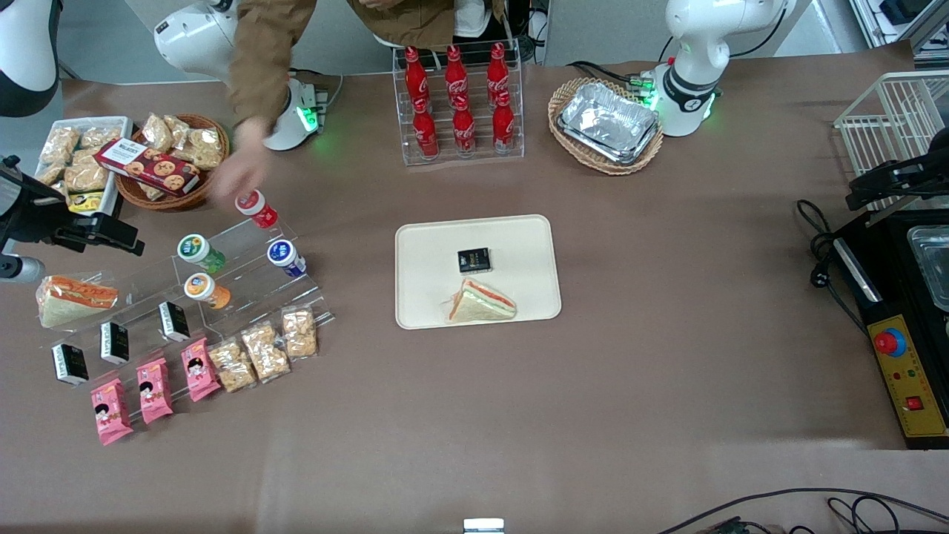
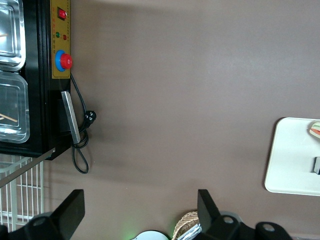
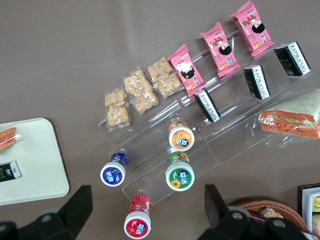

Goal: Place green gum on tray
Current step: 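Move the right gripper toward the acrylic rack of small bottles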

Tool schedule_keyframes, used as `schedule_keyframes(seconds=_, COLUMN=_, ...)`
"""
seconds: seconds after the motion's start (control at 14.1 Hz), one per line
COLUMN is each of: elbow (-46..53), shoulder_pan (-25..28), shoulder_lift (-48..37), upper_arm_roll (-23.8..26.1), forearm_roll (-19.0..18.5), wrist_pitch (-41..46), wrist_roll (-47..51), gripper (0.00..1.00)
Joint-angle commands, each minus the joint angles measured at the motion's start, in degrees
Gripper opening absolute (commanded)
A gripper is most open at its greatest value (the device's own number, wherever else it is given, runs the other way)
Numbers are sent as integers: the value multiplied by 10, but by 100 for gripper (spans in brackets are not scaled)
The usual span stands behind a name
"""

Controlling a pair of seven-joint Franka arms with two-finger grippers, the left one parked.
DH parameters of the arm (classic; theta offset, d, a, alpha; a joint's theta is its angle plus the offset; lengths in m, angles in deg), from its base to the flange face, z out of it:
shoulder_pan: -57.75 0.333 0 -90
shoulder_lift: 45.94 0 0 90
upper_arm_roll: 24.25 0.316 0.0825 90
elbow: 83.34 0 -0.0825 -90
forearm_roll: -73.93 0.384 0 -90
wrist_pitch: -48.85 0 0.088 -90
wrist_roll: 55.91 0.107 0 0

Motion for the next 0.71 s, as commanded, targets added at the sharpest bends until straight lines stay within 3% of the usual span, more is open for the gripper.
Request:
schedule_keyframes(seconds=0.0, elbow=16, shoulder_pan=-4, shoulder_lift=5, upper_arm_roll=1, forearm_roll=-8, wrist_pitch=14, wrist_roll=-8, gripper=100)
schedule_keyframes(seconds=0.35, elbow=11, shoulder_pan=-4, shoulder_lift=-1, upper_arm_roll=1, forearm_roll=-8, wrist_pitch=18, wrist_roll=-12, gripper=100)
schedule_keyframes(seconds=0.64, elbow=-45, shoulder_pan=-1, shoulder_lift=-48, upper_arm_roll=-14, forearm_roll=-13, wrist_pitch=45, wrist_roll=-84, gripper=100)
